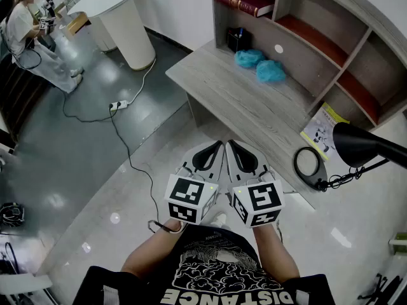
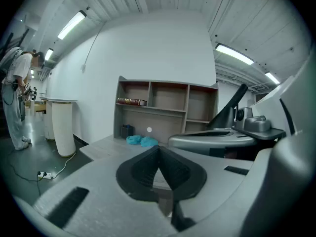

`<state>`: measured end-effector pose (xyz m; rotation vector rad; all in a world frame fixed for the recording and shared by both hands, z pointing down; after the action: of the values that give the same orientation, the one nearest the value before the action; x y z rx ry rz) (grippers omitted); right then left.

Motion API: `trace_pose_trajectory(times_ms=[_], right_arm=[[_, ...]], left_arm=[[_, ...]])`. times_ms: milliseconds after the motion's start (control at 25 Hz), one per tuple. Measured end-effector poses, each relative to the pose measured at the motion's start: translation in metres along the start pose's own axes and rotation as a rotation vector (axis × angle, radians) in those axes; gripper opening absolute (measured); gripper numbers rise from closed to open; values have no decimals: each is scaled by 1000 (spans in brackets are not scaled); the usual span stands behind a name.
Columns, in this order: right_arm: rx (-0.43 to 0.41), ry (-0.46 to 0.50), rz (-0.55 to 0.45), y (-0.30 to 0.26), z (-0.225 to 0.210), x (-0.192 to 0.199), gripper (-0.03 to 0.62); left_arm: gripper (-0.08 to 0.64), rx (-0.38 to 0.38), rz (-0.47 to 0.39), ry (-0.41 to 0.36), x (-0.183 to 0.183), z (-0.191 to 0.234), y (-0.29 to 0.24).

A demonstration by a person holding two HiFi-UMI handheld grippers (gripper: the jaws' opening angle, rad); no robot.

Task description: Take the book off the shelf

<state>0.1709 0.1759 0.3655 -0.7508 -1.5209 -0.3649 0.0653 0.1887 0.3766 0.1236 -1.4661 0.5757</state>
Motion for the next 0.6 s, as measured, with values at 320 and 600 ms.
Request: trace_pose_trajectory(times_ms=[320, 600], right_arm=[[-4, -30, 1, -3, -3, 5, 17], [-25, -36, 25, -23, 6, 5, 17]], left_arm=[[9, -13, 2, 13, 4, 2, 0], [8, -41, 2, 45, 4, 27, 2]])
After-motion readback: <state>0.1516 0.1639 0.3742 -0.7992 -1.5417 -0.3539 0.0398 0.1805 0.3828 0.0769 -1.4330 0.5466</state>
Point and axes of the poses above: the fingertips, and each gripper's own axes: y backward along the fingers, z to its left, x out of its underside, the point moved 8 cm from there along y, backward along the fingers, and after that the axes turned 1 degree about x, right-handed, at the moved point
